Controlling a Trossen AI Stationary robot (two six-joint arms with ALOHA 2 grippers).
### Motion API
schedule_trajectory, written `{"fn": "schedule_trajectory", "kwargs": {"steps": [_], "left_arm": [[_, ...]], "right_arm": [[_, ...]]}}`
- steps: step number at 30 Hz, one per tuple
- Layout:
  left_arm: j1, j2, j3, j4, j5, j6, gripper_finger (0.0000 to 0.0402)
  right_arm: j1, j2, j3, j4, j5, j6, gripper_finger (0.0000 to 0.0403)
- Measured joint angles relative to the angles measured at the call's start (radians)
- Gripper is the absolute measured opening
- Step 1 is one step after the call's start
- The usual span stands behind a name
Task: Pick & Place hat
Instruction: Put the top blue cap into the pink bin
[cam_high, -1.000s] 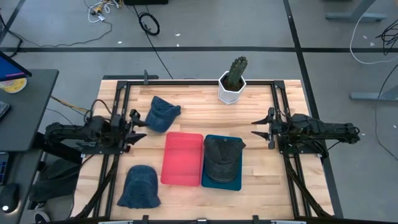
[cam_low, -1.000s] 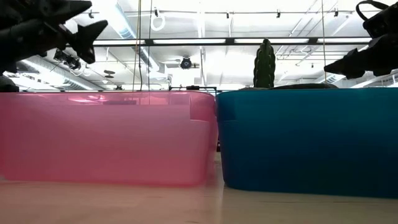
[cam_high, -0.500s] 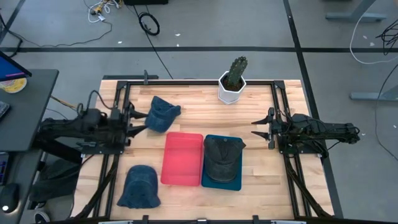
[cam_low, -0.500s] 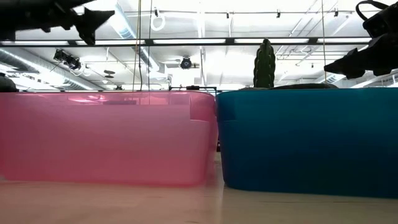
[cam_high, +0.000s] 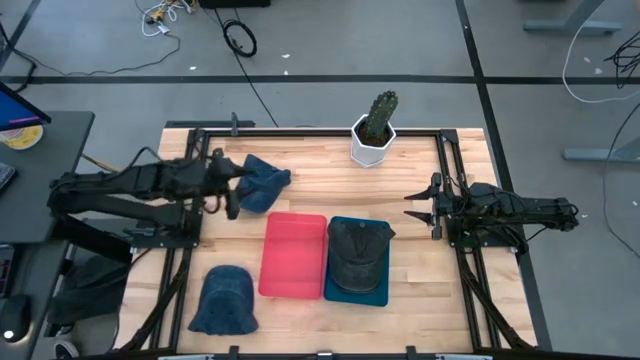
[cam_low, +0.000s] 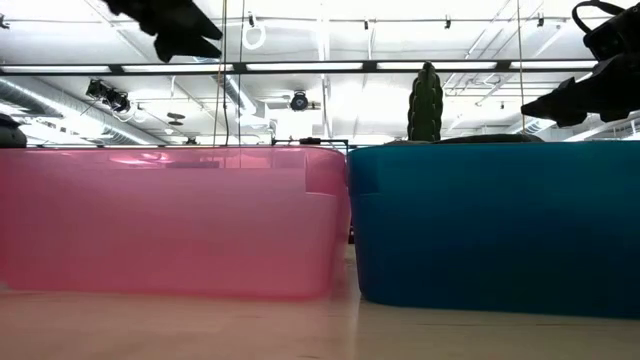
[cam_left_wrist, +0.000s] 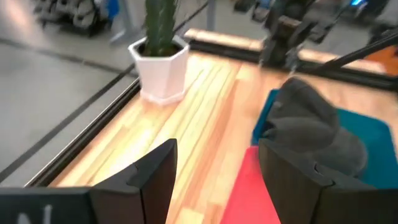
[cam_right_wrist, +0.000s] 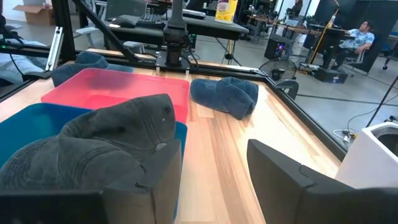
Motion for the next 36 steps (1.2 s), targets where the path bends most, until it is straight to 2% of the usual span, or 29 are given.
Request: {"fn": "schedule_trajectory", "kwargs": {"steps": [7,9,12,17,25,29,36], "left_arm": [[0.122,0.18,0.188,-0.216,0.008,0.018,0.0227],[0.164,0.209,0.219,-0.226,0.074,0.024,0.0227],[0.224,0.233,0.228,-0.204,0.186,0.061,0.0227],[0.313,0.287,0.23,-0.203,0.23,0.14,0.0227],[0.467,0.474,0.229,-0.21,0.491,0.278,0.0227],[0.507,0.57,0.229,-0.243,0.513,0.345,0.0227],[0.56,0.713,0.229,-0.415,0.516,0.401,0.0227]], "right_arm": [[0.0,0.0,0.0,0.0,0.0,0.0,0.0187],[0.0,0.0,0.0,0.0,0.0,0.0,0.0188],[0.0,0.0,0.0,0.0,0.0,0.0,0.0187],[0.0,0.0,0.0,0.0,0.0,0.0,0.0188],[0.0,0.0,0.0,0.0,0.0,0.0,0.0188],[0.0,0.0,0.0,0.0,0.0,0.0,0.0188],[0.0,0.0,0.0,0.0,0.0,0.0,0.0187]]}}
